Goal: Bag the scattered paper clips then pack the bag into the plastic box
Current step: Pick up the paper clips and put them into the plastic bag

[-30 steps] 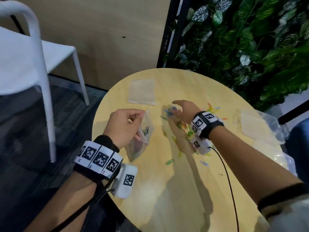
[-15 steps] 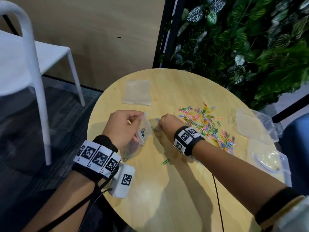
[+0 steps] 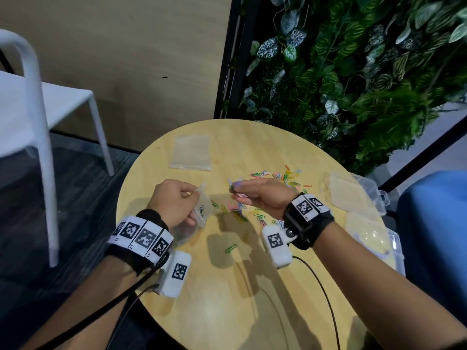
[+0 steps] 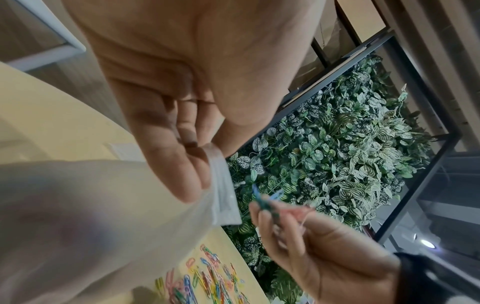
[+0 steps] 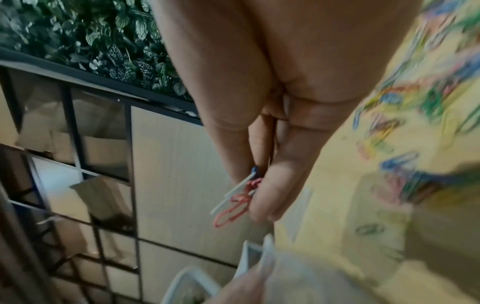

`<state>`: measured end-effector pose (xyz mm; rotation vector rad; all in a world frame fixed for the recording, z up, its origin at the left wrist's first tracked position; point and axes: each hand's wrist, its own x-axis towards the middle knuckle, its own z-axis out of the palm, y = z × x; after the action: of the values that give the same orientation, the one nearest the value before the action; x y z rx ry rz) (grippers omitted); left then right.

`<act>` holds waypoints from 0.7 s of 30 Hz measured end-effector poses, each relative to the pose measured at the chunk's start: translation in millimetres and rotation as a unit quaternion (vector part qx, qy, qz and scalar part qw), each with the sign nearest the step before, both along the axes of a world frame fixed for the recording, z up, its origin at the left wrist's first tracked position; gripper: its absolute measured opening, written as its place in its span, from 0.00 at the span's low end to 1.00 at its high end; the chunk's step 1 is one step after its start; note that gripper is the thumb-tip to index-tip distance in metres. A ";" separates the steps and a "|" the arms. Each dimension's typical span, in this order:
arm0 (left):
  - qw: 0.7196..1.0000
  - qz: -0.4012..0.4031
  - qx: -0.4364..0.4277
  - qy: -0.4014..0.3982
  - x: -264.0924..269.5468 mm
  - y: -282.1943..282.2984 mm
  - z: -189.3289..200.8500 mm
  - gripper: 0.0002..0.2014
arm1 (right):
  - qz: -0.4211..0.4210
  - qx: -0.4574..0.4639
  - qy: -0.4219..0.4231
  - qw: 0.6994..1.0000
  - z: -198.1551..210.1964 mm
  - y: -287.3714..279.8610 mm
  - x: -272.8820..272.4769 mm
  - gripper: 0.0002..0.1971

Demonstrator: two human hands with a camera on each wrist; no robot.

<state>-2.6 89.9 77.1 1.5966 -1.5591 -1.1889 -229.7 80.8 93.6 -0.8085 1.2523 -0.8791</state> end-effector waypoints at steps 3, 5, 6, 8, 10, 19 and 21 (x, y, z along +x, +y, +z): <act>1.000 -0.022 -0.015 0.003 -2.1 0.2 -0.5 0.08 | 0.050 0.027 -0.032 0.998 10.0 12.2 29.9 0.09; 0.998 -0.049 -0.032 0.001 -3.4 2.1 -1.7 0.13 | 0.054 0.033 -0.016 0.998 8.2 16.1 49.2 0.11; 0.997 -0.060 -0.037 0.002 -4.2 3.5 -1.8 0.15 | 0.045 0.031 0.006 0.998 6.1 15.9 55.7 0.12; 0.997 -0.069 -0.041 0.005 -5.2 5.5 -1.8 0.13 | 0.037 0.028 0.065 0.997 3.4 13.6 64.9 0.16; 0.997 -0.067 -0.047 -0.002 -3.3 6.2 -2.3 0.12 | 0.044 0.032 0.091 0.994 4.0 11.0 70.7 0.17; 0.995 -0.085 -0.060 -0.006 8.0 7.2 -2.2 0.12 | 0.177 -0.186 0.451 0.855 5.6 13.8 88.0 0.06; 0.994 -0.088 -0.061 -0.001 8.5 8.1 -1.9 0.12 | 0.235 -0.227 0.487 0.810 9.9 16.2 87.7 0.14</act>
<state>5.9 98.0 75.2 1.4057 -1.7690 -1.1589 -142.0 97.0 103.4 -2.0328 1.5954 -0.3041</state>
